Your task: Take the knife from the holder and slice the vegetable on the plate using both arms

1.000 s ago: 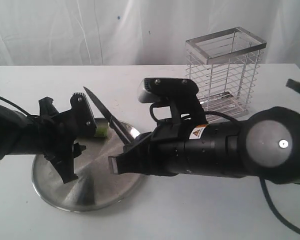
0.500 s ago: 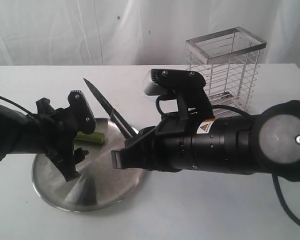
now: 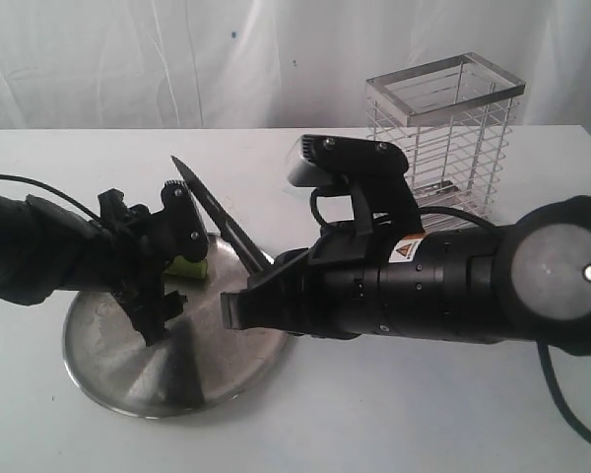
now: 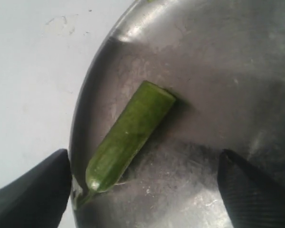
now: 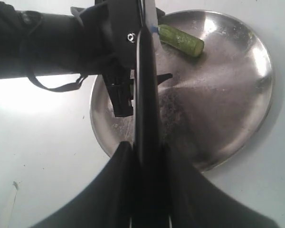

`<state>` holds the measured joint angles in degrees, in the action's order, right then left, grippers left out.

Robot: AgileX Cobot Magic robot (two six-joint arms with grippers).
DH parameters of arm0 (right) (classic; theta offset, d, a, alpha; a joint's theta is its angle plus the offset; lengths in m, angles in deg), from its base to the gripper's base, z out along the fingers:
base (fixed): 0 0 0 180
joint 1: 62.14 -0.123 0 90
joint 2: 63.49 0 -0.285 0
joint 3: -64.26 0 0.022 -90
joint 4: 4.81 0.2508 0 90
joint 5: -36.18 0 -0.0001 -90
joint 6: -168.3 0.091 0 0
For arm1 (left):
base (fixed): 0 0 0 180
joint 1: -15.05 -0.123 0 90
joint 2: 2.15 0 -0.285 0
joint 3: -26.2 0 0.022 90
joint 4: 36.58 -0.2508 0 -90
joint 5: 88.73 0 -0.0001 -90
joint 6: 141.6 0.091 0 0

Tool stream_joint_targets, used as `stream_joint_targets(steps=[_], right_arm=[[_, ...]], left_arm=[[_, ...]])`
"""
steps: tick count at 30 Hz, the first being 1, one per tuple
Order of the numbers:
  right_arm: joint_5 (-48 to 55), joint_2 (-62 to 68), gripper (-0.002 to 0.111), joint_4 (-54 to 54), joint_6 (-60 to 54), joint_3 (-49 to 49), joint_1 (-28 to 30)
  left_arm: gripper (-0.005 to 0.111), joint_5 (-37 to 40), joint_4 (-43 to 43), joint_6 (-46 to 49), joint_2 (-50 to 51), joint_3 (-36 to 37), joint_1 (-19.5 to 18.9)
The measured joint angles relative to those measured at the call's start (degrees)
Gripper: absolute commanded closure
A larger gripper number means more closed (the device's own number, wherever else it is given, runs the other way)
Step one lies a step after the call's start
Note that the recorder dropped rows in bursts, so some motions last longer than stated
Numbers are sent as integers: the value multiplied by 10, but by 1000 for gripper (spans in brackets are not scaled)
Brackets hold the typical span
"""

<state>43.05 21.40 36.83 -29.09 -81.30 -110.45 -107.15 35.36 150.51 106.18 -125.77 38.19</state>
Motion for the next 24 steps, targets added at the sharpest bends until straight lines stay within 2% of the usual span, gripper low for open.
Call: stream_joint_targets(steps=[6,10,12,13,15,17,22,24], right_arm=[[3,-4,108,0,0,0,0],[2,-5,108,0,-1,0,0],[2,-5,108,-1,-2,0,0],[1,-5,108,-1,-2,0,0],[2,-5,108,-1,-2,0,0],[2,-5,108,-2,-2,0,0],[2,-5,108,-2,-2,0,0],[-1,-5,108,-2,-2,0,0]], left_arm=[[25,9,29,0,17,-10,-6],[25,16,109,0,-1,-26,-6],[25,12,186,0,-31,-30,-6],[26,-12,233,0,-52,-31,-6],[29,-82,257,0,-92,-14,-4],[29,-119,263,0,-123,4,-4],[29,-177,268,-9,-144,55,4],[29,-152,268,-46,-144,90,10]])
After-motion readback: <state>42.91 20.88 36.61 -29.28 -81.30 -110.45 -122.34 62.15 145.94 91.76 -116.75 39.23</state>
